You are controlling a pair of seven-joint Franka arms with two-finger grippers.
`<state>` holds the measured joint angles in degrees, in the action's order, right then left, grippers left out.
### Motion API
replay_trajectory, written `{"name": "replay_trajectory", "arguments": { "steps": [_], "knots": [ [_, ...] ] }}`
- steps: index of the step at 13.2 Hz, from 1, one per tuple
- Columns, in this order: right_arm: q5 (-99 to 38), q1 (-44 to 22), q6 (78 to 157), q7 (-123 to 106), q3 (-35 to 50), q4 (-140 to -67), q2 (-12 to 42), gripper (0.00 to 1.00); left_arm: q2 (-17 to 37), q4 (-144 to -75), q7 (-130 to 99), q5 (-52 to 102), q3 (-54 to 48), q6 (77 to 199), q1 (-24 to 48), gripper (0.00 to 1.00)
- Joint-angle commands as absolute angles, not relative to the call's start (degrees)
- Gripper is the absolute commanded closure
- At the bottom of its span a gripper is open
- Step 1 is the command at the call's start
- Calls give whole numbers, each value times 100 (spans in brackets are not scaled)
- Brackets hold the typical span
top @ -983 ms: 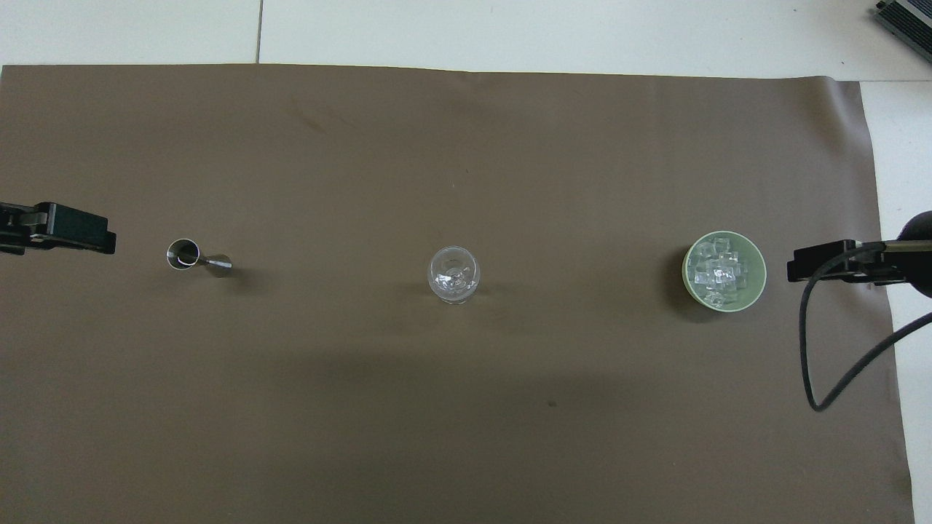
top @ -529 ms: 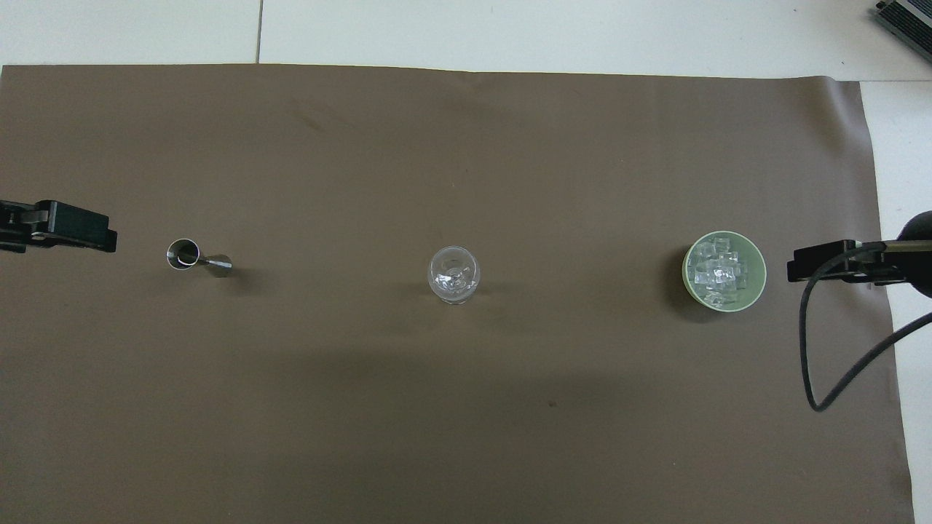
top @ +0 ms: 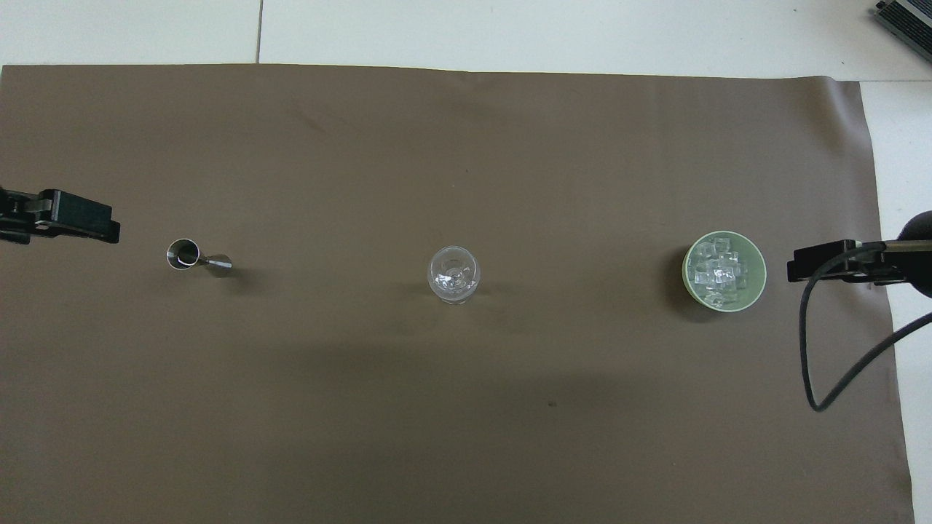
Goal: Pour wine and add ice with both arms
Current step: 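Open the left gripper and lower it beside the silver cup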
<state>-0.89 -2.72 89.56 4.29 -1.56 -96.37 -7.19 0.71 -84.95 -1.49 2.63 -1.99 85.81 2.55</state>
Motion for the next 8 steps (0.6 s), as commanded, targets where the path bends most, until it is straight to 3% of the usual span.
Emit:
{"name": "replay_trajectory", "arguments": {
  "steps": [1, 8],
  "knots": [
    [-62, -264, 8895, 352, -149, -9756, -853, 0, 614, -7806, -123, 343, -158, 8323, 237, 0],
    [-62, -264, 8895, 352, -149, -9756, -853, 0, 1713, -6690, -158, 815, 402, 7691, 325, 0]
  ]
}}
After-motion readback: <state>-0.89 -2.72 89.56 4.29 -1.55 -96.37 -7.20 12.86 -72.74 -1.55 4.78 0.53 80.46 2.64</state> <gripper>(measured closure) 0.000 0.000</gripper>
